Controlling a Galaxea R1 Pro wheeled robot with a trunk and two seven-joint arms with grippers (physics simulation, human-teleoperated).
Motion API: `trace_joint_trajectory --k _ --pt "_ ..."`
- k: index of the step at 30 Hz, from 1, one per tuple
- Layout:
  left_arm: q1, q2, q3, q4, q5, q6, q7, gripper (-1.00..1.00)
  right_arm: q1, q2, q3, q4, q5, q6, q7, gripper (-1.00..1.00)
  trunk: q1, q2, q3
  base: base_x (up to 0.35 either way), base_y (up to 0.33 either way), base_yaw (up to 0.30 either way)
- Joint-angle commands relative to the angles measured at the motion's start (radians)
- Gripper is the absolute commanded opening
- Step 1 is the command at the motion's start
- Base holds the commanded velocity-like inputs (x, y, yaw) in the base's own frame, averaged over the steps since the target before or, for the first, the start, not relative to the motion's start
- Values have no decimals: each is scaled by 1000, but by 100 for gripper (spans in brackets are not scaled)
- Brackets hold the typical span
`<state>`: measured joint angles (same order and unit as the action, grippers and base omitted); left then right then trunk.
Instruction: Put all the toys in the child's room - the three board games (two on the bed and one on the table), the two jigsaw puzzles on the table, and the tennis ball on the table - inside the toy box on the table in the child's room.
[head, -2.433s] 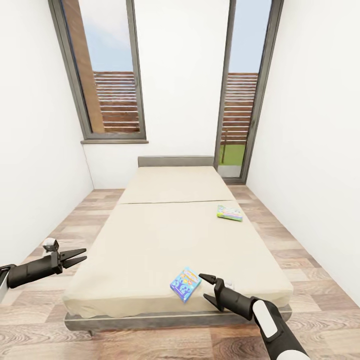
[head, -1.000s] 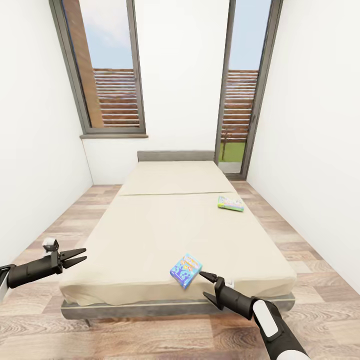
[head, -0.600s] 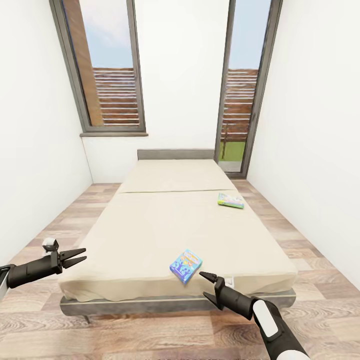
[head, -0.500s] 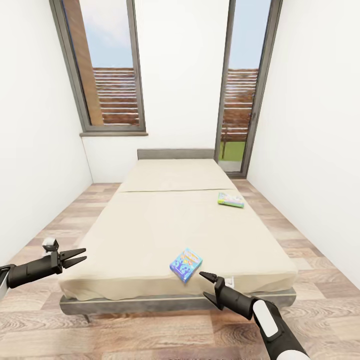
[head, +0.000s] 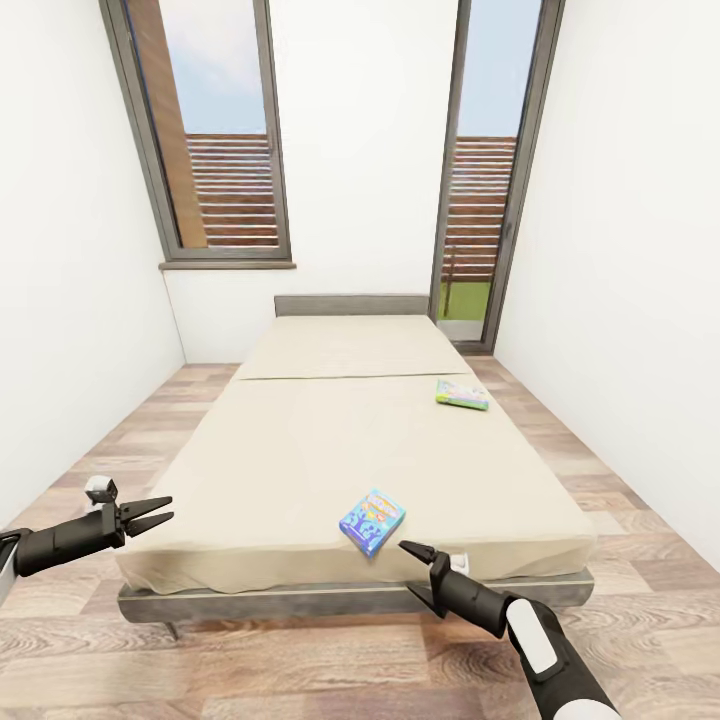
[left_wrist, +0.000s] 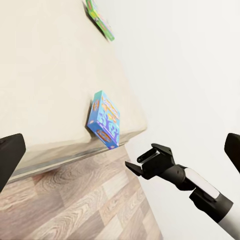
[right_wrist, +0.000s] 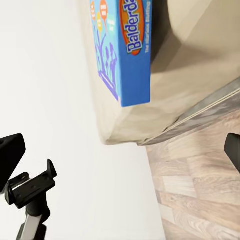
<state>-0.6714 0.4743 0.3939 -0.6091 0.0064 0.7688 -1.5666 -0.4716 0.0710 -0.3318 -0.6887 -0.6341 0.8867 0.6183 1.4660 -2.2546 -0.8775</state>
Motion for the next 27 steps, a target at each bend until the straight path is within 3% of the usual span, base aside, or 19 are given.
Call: trace_joint_trajectory --k 1,11,27 --pt "-1 0 0 0 -1 11 -4 100 -1 1 -5 0 2 6 5 100 0 0 -1 0 0 0" --pt "0 0 0 0 0 13 -4 100 0 1 -6 -1 -65 3 8 100 0 0 -1 0 0 0" --pt "0 1 0 0 0 11 -4 100 1 1 -6 0 -70 1 9 100 0 0 -1 69 51 0"
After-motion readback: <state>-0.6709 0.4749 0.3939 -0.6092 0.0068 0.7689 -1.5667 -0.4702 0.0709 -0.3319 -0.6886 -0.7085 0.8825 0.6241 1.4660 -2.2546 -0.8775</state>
